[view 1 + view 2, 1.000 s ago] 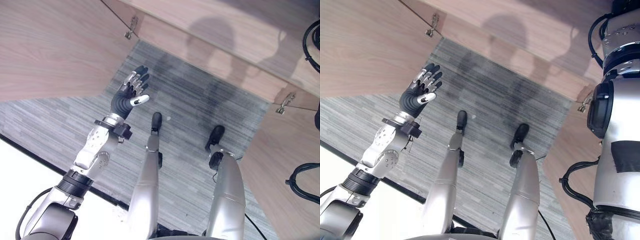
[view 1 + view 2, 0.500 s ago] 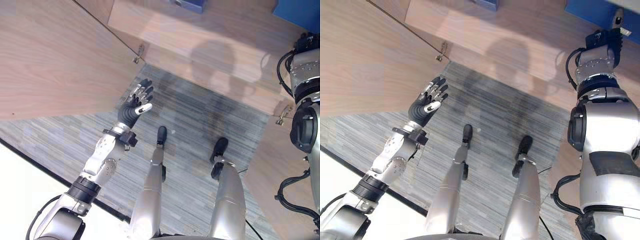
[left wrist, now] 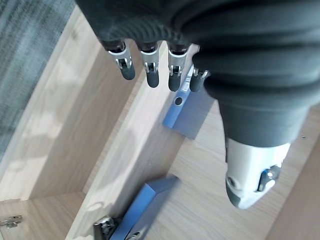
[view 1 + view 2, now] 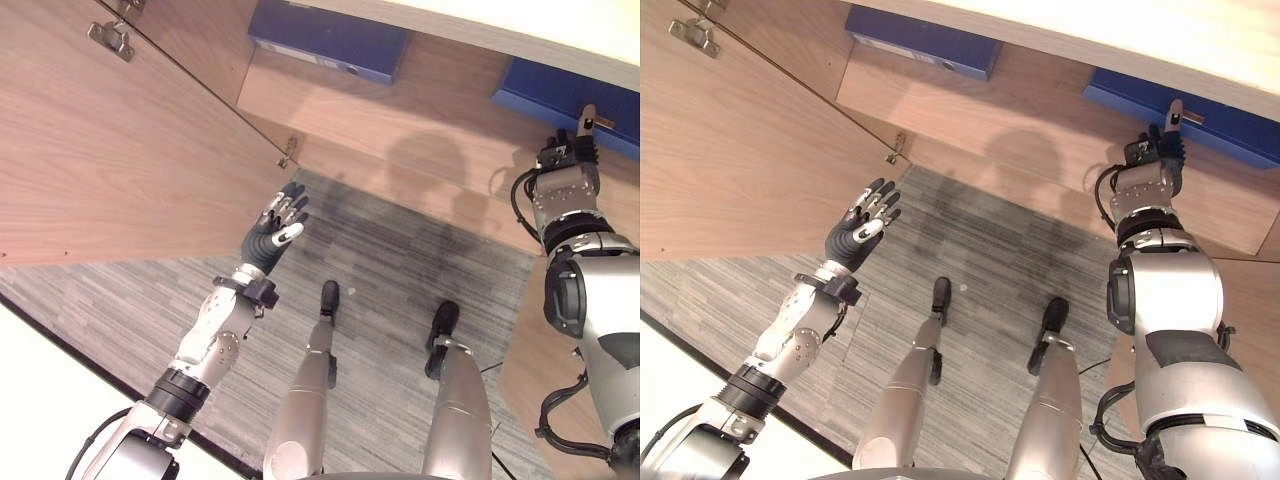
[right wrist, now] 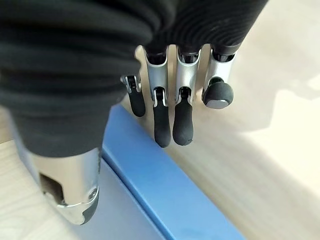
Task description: Put the empty folder in the office cabinet
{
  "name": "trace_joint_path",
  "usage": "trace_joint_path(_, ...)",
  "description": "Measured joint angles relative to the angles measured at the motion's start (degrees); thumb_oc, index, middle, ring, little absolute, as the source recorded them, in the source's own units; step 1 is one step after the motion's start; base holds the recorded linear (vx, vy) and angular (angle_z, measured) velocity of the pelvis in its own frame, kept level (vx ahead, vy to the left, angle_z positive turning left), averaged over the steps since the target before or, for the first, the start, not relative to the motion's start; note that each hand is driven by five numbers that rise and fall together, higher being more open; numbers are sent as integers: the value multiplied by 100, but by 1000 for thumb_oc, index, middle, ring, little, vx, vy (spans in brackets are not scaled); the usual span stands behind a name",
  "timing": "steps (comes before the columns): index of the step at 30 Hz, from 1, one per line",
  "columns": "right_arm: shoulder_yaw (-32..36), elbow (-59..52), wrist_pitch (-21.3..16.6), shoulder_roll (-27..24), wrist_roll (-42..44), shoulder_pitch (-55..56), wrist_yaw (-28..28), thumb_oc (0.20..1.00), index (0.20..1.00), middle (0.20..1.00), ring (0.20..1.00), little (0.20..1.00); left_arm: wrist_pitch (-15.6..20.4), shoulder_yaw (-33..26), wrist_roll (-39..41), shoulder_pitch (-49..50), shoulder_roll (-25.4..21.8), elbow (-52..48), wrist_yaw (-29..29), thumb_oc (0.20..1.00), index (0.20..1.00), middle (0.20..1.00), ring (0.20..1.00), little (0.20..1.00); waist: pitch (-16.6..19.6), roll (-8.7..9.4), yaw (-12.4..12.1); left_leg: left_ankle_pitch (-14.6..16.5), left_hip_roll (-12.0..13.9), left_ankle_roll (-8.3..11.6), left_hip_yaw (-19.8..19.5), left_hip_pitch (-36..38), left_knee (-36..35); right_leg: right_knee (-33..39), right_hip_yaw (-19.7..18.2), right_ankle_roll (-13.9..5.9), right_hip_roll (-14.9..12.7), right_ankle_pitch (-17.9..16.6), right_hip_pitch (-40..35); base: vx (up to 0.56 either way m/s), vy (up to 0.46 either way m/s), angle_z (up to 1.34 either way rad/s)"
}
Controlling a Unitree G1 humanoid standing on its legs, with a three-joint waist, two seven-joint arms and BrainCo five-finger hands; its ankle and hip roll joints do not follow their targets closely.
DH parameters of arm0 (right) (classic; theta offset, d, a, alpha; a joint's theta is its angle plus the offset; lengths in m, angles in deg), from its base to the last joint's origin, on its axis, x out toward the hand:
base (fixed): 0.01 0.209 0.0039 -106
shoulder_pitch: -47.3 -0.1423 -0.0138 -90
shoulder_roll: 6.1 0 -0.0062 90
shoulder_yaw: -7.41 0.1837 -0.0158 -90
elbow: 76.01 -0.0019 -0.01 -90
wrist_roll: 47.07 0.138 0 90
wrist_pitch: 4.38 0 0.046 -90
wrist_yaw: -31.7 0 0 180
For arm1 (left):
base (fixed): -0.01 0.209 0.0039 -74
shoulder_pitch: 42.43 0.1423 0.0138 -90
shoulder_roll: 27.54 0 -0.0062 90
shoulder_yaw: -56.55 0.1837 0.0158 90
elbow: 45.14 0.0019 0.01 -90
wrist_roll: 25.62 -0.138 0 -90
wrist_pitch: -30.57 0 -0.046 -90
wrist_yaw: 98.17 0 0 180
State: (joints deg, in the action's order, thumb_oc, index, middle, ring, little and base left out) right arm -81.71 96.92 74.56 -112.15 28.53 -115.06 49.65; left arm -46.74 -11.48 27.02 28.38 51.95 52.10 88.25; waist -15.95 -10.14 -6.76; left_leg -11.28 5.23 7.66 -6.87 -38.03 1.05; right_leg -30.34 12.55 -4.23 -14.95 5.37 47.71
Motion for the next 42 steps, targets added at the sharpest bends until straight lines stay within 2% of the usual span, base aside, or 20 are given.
trace_joint_path(7, 197, -240, -14, 246, 103, 442, -237, 1000, 1000, 1000, 1000, 1000, -3, -22, 105, 322, 10, 4, 91, 1000, 1000, 1000, 1000, 1000, 181, 9, 71, -12, 6, -15, 34, 70, -141, 163, -12, -47, 18, -57, -49, 0, 22, -2)
trace_joint_path(12, 160, -534, -142, 428, 196, 695, -324, 1000, 1000, 1000, 1000, 1000, -2, -431, 122, 405, 184, 11, 99, 1000, 1000, 1000, 1000, 1000, 188, 12, 159, -26, 9, 3, 74, 147, -180, 357, -6, -93, 42, -137, -198, 11, 25, -3)
trace_joint_path(23, 196, -663, -249, 500, 194, 839, -448, 1000, 1000, 1000, 1000, 1000, -1, -429, 121, 387, 176, 159, 77, 1000, 1000, 1000, 1000, 1000, 187, 13, 163, -25, 14, 2, 92, 166, -183, 390, -19, -110, 54, -161, -220, 0, 1, 0)
trace_joint_path(27, 164, -412, -130, 361, 128, 657, -416, 1000, 1000, 1000, 1000, 1000, 3, -426, 121, 405, 157, 157, 77, 1000, 1000, 1000, 1000, 1000, 185, 17, 150, -26, 15, 1, 86, 187, -198, 395, -13, -110, 53, -161, -242, -7, -17, 0)
trace_joint_path(28, 145, -224, 61, 172, -36, 482, -359, 1000, 1000, 1000, 1000, 1000, 0, -396, 119, 406, 135, 134, 93, 1000, 1000, 1000, 1000, 1000, 185, 16, 115, -31, 13, -6, 87, 189, -203, 391, -11, -111, 51, -161, -244, -13, -35, 1)
trace_joint_path(33, -107, -64, 294, -247, -226, 324, -155, 1000, 1000, 1000, 1000, 1000, 3, -393, 116, 486, 107, 96, 112, 1000, 1000, 1000, 1000, 1000, 181, 18, 19, -39, 12, -10, 73, 189, -224, 403, 5, -111, 47, -160, -247, 0, 0, 0)
trace_joint_path(38, -391, 273, 515, -424, -356, 28, 87, 1000, 1000, 1000, 1000, 1000, -7, -393, 106, 607, -153, 30, 173, 1000, 1000, 1000, 1000, 1000, 174, 12, -25, -46, 7, -10, 66, 188, -250, 431, 20, -116, 40, -160, -253, 0, 0, 0)
trace_joint_path(42, -548, 279, 540, -472, -538, 5, 96, 1000, 1000, 1000, 1000, 1000, -18, -378, 100, 600, -165, 30, 196, 1000, 1000, 1000, 1000, 1000, 150, -36, -17, -88, 6, -25, 58, 188, -313, 492, 40, -153, 39, -184, -261, 0, 0, 0)
